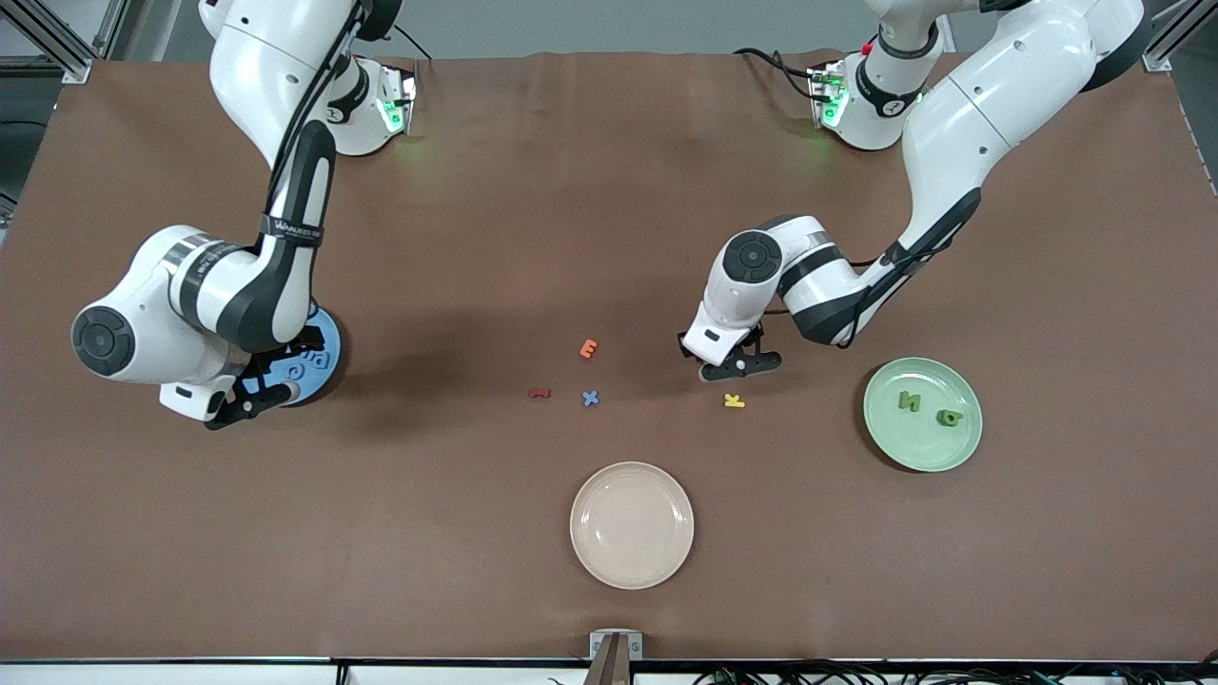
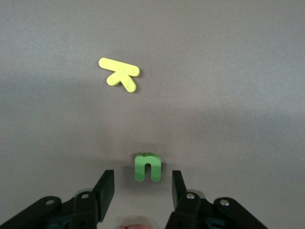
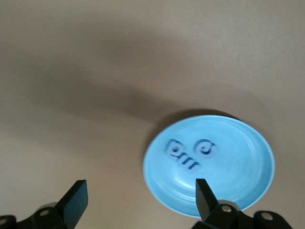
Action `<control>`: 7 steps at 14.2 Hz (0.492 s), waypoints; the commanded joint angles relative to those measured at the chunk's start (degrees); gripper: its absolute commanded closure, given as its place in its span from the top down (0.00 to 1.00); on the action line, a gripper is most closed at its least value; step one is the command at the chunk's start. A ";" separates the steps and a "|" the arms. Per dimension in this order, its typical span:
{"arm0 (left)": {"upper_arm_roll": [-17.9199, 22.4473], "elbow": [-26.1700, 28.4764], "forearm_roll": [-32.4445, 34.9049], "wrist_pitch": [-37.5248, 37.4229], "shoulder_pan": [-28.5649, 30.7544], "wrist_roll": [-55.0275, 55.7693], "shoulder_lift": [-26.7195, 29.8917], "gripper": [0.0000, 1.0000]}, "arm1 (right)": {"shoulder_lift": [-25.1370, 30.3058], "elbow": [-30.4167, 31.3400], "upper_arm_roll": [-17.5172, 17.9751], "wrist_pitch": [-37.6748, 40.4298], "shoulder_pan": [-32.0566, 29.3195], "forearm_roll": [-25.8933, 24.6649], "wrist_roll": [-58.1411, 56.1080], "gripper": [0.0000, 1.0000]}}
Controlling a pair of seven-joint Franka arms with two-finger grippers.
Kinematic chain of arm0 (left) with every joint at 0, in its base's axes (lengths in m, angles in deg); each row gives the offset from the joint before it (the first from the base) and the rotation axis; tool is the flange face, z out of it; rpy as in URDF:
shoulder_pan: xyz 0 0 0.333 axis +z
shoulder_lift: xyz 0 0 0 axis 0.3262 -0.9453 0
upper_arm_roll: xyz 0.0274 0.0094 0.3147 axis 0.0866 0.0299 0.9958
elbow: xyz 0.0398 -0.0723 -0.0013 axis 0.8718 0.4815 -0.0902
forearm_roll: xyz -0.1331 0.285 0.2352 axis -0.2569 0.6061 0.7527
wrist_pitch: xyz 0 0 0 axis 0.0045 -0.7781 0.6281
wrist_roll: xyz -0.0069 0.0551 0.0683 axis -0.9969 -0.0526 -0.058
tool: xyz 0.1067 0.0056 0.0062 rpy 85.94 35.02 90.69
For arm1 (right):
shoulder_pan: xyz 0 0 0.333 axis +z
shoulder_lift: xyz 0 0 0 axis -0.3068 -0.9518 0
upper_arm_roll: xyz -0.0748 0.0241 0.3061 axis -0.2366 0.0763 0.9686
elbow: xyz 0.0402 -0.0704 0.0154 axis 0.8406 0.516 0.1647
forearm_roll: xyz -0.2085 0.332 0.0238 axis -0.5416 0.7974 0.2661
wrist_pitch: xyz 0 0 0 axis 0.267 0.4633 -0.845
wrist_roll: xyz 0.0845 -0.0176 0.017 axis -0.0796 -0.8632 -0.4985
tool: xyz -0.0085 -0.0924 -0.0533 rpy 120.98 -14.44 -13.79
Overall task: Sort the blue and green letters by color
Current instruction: 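Grasp the green n with the left gripper while the right gripper returns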
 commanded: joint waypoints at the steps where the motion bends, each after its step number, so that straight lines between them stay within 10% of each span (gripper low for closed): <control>1: 1.93 -0.69 1.88 2.11 -1.62 0.03 -0.19 0.55 | 0.52 -3.78 0.05 2.84 0.28 -0.21 7.73 1.00; 7: 5.28 -0.17 2.15 3.35 -4.34 0.21 -0.19 0.44 | 0.26 -8.45 0.92 3.72 5.62 0.23 29.42 1.00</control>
